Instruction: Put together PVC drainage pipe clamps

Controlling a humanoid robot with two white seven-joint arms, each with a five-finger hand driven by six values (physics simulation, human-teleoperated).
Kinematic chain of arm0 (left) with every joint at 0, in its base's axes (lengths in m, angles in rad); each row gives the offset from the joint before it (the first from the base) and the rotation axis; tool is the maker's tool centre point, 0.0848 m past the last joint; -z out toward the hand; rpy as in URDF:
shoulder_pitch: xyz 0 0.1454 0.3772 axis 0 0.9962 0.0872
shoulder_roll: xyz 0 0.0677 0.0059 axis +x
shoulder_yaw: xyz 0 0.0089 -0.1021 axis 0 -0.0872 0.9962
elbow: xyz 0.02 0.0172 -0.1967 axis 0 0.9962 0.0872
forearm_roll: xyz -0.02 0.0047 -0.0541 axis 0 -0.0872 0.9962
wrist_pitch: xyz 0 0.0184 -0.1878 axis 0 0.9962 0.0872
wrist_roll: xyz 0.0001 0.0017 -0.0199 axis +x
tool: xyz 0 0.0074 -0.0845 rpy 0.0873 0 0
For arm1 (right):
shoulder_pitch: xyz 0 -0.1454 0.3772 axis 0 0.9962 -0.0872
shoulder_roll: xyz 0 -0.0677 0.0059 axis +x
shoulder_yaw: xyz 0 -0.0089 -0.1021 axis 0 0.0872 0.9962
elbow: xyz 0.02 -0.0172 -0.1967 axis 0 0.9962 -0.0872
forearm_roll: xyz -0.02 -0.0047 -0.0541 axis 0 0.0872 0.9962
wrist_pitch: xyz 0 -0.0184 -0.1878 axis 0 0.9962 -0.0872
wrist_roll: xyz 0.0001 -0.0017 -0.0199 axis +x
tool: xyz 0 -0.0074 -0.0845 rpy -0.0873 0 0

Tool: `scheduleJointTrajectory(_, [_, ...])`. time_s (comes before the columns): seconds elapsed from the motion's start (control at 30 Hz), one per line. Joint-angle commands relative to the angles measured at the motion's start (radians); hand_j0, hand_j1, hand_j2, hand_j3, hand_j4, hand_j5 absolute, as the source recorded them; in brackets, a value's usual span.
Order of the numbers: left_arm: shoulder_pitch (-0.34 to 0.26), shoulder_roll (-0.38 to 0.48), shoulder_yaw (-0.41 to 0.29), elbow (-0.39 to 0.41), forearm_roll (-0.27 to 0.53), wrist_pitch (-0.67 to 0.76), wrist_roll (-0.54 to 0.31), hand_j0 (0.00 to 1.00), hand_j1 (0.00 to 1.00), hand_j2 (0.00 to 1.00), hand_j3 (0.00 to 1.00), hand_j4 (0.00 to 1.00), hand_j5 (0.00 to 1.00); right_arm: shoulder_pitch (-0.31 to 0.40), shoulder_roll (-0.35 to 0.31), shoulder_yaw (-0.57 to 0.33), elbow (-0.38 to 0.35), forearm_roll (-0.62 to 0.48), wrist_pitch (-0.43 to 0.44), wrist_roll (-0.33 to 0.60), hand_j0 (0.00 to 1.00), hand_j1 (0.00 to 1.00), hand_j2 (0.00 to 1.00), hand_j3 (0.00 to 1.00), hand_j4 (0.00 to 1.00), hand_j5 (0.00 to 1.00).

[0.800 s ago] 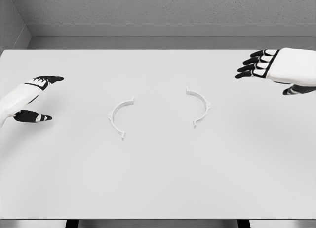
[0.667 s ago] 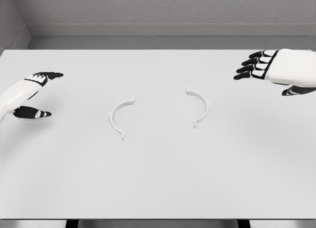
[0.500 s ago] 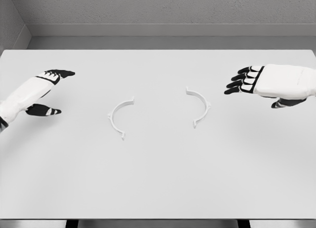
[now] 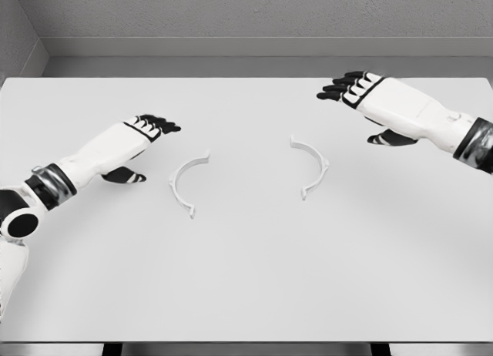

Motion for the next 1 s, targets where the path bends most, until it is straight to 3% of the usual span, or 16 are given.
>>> scheduleJointTrajectory(0.0, [0.0, -0.005, -0.05, -0.025, -0.001, 0.002, 0.0, 1.0, 1.0, 1.0, 1.0, 1.0, 1.0, 0.0, 0.038, 0.026, 0.041, 0.044, 0.014, -0.005, 1.0, 1.0, 1.0, 1.0, 1.0, 1.0])
scheduleJointTrajectory(0.23, [-0.003, -0.032, -0.053, -0.019, -0.051, 0.002, -0.029, 1.0, 1.0, 1.0, 1.0, 1.0, 1.0, 0.0, 0.048, 0.085, 0.044, 0.05, 0.014, -0.005, 1.0, 1.0, 1.0, 1.0, 1.0, 1.0])
scheduleJointTrajectory(0.5, [-0.006, -0.055, -0.062, -0.016, -0.053, 0.002, -0.053, 1.0, 1.0, 1.0, 1.0, 1.0, 1.0, -0.014, 0.157, 0.086, 0.202, 0.093, 0.012, -0.005, 1.0, 1.0, 1.0, 1.0, 1.0, 1.0])
scheduleJointTrajectory(0.97, [-0.011, -0.107, -0.07, -0.016, -0.06, 0.002, -0.058, 1.0, 1.0, 1.0, 1.0, 1.0, 1.0, -0.046, 0.212, 0.117, 0.28, 0.099, 0.012, -0.005, 1.0, 1.0, 1.0, 1.0, 1.0, 1.0])
